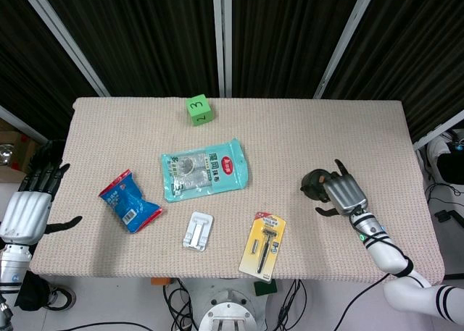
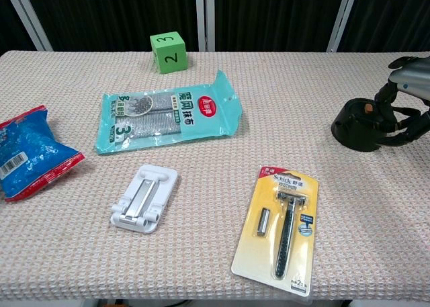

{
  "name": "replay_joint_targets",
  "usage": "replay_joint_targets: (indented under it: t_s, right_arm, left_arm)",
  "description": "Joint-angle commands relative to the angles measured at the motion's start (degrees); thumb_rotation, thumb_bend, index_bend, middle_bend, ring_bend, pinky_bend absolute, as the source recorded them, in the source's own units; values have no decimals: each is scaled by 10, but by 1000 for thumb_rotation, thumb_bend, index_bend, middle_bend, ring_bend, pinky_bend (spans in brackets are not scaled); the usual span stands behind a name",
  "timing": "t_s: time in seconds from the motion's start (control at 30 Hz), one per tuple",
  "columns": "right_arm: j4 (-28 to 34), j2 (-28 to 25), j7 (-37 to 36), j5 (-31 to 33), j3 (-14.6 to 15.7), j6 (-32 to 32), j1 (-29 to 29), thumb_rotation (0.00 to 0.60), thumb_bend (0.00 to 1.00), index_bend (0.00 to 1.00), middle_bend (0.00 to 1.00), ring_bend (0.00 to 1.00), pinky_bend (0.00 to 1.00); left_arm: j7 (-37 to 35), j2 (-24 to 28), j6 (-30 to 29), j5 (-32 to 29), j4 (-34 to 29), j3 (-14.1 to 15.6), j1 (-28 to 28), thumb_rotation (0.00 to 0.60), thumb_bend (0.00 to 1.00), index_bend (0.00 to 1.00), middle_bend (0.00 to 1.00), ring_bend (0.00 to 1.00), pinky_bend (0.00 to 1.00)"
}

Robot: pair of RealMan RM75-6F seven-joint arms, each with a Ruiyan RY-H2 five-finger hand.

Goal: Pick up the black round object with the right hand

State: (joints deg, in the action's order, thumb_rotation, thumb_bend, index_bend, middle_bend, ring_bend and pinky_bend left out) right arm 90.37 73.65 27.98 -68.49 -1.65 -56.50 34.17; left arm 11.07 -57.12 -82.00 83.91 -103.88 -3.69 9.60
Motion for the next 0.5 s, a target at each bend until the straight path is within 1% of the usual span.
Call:
replay_joint_targets:
  t_s: [0.03,0.13,0.27,0.33,0.43,0.5]
  right_arm:
    - [-4,3,-4,-5,1,3,1,376,178,626,448,305,8]
    - [-8,5,-8,-9,2,7,1,377,179,629,453,308,41]
    - [-11,6,-11,-12,3,9,1,375,182,633,469,318,47]
    - [-10,7,-10,-12,3,9,0,375,183,633,474,332,68]
    - [-8,6,-9,-15,5,9,-1,375,187,635,485,346,172]
    - [-6,5,-9,-16,5,8,-2,374,188,640,496,355,209]
  left_arm:
    - [0,0,0,0,0,0,0,496,0,61,23,20,131]
    - [-1,0,0,0,0,0,0,508,0,61,23,19,131]
    - [-2,1,2,-1,1,0,1,515,0,61,23,20,131]
    - [-3,1,2,0,1,0,1,515,0,61,23,20,132]
    - [-3,1,3,-1,1,0,1,515,0,61,23,19,132]
    - [-3,1,4,-1,1,0,1,515,0,61,23,20,132]
